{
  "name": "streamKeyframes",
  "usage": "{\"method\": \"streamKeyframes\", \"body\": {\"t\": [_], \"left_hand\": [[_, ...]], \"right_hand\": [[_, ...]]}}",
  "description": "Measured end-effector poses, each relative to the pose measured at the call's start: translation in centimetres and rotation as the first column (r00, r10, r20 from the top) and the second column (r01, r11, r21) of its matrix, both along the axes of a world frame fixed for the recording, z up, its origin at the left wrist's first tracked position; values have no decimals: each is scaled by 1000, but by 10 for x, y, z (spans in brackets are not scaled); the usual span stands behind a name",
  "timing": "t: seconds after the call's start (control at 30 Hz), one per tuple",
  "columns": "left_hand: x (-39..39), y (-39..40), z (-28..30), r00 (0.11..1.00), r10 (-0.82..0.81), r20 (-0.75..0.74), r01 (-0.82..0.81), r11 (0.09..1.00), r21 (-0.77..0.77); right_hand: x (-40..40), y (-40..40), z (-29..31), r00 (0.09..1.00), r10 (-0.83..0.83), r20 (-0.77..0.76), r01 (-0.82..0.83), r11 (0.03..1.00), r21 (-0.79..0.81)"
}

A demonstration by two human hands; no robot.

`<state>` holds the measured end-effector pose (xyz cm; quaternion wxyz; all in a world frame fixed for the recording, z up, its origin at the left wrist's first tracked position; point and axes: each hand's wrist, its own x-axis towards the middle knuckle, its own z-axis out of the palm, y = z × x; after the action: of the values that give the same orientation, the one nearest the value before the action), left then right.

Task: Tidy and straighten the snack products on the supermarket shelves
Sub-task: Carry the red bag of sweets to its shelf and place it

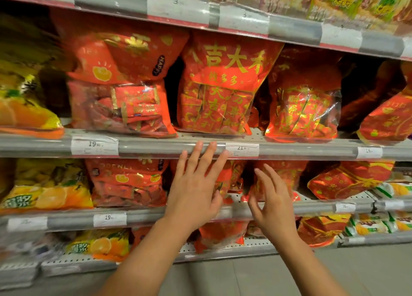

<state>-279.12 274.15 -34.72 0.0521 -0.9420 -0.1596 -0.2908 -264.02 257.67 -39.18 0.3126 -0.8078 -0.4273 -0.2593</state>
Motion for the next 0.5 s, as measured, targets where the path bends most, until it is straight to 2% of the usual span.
{"method": "streamKeyframes", "body": {"t": [0.1,0.23,0.37,0.5], "left_hand": [[-27,10,0,984,38,177,-11,988,-151],[-70,40,-11,919,220,328,-150,963,-224],[-93,72,-18,867,384,319,-295,910,-292],[-93,87,-25,864,442,244,-366,881,-299]], "right_hand": [[-30,17,20,975,187,123,-187,982,-9],[-50,42,37,961,211,181,-209,977,-35],[-61,72,49,969,135,208,-107,984,-140],[-56,88,37,962,29,270,24,981,-194]]}}
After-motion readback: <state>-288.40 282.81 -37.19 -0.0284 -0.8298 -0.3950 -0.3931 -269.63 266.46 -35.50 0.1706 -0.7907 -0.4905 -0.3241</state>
